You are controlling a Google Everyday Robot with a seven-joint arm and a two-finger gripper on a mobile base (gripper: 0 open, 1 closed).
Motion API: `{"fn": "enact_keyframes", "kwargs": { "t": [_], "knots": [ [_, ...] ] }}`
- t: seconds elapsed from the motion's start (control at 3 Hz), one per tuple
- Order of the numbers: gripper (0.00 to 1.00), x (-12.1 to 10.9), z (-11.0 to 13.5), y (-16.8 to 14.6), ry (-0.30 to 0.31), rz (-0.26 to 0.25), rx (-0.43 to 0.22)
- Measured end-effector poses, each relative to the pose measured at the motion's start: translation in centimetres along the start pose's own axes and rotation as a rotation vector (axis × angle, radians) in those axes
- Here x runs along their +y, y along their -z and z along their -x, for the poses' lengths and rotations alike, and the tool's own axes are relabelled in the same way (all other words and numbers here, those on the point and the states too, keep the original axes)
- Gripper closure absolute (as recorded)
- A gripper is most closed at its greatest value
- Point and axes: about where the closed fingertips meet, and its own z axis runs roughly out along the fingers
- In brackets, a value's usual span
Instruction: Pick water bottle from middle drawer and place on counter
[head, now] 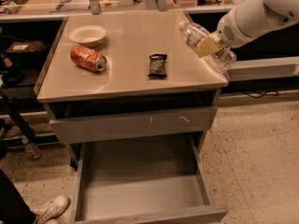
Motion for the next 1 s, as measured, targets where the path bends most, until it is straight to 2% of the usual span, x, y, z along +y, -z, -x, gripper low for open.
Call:
{"fn": "enact_keyframes", "kwargs": {
  "t": [1.0],
  "knots": [
    [1.0,-3.5,8.1,-6.9,0.059,0.013,-0.019]
  ]
}}
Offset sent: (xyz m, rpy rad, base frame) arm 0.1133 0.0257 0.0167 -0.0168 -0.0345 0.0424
